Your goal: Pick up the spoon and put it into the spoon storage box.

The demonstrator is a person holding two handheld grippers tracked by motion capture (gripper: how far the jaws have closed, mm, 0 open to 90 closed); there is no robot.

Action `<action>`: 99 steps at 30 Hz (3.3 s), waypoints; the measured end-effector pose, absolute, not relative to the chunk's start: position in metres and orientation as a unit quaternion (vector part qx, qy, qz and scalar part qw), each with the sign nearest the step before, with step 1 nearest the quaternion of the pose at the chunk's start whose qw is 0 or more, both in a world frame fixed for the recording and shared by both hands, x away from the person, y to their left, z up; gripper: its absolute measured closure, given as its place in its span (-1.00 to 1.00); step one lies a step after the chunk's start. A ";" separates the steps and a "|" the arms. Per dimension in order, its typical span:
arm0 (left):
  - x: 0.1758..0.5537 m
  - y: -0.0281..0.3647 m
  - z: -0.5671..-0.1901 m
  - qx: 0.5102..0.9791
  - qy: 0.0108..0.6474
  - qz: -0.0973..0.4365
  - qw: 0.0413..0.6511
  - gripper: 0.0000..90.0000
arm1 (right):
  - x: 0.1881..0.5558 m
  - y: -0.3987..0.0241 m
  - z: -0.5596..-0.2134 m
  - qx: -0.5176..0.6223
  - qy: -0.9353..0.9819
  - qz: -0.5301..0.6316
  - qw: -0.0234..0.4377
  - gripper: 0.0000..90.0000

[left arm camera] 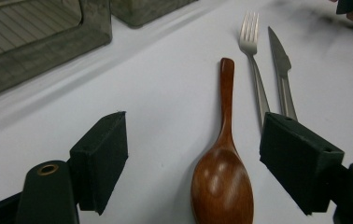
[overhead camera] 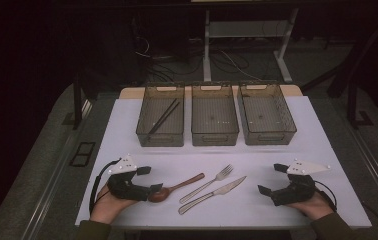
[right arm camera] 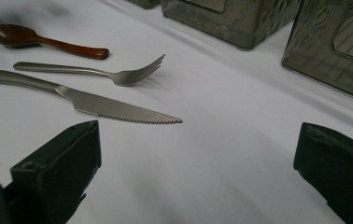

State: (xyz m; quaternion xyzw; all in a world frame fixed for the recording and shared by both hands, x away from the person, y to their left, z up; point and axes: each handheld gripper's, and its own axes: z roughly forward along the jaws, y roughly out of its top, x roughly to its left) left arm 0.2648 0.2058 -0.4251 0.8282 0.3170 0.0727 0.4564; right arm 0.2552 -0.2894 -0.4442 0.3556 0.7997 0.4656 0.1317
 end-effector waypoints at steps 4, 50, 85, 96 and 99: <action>0.264 0.206 -0.430 0.833 0.319 0.068 0.446 -0.50 | 0.255 -0.289 -0.445 0.357 0.801 0.462 0.131 -1.00; 0.261 0.188 -0.442 0.890 0.276 0.045 0.361 -0.06 | 0.255 -0.292 -0.443 0.357 0.799 0.464 0.136 -1.00; 0.254 0.175 -0.438 0.910 0.233 0.024 0.342 0.57 | 0.255 -0.293 -0.442 0.359 0.796 0.467 0.137 -1.00; 0.254 0.174 -0.437 0.912 0.236 0.020 0.335 0.74 | 0.255 -0.293 -0.442 0.360 0.797 0.467 0.136 -1.00; 0.254 0.175 -0.436 0.908 0.244 0.021 0.341 0.75 | 0.255 -0.293 -0.442 0.360 0.796 0.467 0.136 -1.00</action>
